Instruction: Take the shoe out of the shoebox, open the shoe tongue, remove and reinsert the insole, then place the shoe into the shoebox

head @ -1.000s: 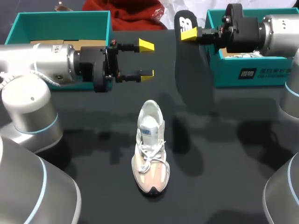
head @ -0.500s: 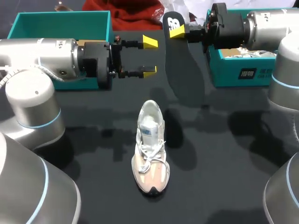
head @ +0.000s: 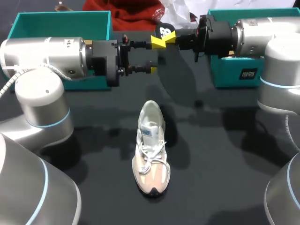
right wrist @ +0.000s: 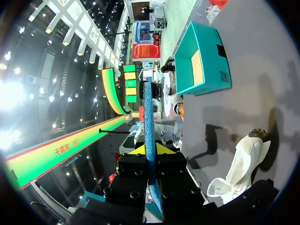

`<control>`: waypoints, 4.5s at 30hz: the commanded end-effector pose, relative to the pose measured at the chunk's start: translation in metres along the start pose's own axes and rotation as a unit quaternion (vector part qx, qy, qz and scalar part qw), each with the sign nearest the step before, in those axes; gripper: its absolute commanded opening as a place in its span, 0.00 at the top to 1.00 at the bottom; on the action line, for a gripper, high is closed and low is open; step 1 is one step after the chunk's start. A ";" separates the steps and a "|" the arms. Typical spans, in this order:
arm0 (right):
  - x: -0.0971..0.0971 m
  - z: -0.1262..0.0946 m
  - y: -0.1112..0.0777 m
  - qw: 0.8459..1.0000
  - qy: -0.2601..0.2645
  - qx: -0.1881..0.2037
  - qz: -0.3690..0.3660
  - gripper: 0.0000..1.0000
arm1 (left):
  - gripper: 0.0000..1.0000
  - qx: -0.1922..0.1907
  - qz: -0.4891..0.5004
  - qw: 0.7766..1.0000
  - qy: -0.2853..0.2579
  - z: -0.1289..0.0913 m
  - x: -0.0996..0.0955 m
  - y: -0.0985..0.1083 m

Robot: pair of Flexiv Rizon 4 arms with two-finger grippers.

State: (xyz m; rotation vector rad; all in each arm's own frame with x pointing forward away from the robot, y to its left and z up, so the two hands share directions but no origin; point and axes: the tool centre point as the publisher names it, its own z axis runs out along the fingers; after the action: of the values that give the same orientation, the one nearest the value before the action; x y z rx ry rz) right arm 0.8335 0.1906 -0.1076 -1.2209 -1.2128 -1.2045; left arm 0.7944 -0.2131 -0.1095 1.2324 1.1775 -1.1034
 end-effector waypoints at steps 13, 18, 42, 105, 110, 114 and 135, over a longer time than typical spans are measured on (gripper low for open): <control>-0.005 0.008 0.003 1.000 0.006 -0.008 0.015 1.00 | 0.60 0.003 -0.003 1.000 0.008 0.015 0.009 0.008; -0.006 0.008 0.003 1.000 0.007 -0.011 0.018 1.00 | 0.67 0.002 -0.003 1.000 0.010 0.017 0.010 0.008; -0.006 0.001 -0.001 1.000 0.021 -0.016 -0.001 0.00 | 1.00 -0.005 -0.004 1.000 0.027 0.005 0.015 0.006; -0.011 -0.033 -0.030 0.998 0.027 0.015 -0.049 0.00 | 1.00 0.052 -0.804 0.593 -0.018 -0.061 -0.024 -0.026; -0.011 -0.033 -0.030 0.998 0.027 0.015 -0.049 0.00 | 1.00 0.052 -0.804 0.593 -0.018 -0.061 -0.024 -0.026; -0.011 -0.033 -0.030 0.998 0.027 0.015 -0.049 0.00 | 1.00 0.052 -0.804 0.593 -0.018 -0.061 -0.024 -0.026; -0.011 -0.033 -0.030 0.998 0.027 0.015 -0.049 0.00 | 1.00 0.020 -0.922 0.375 -0.089 -0.056 0.002 -0.026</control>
State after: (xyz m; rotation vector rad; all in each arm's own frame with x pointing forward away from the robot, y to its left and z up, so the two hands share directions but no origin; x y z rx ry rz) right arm 0.8040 0.1567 -0.1170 -1.1105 -1.2580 -1.2788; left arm 0.7738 -0.1542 -0.1139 -0.8655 2.1565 -2.5744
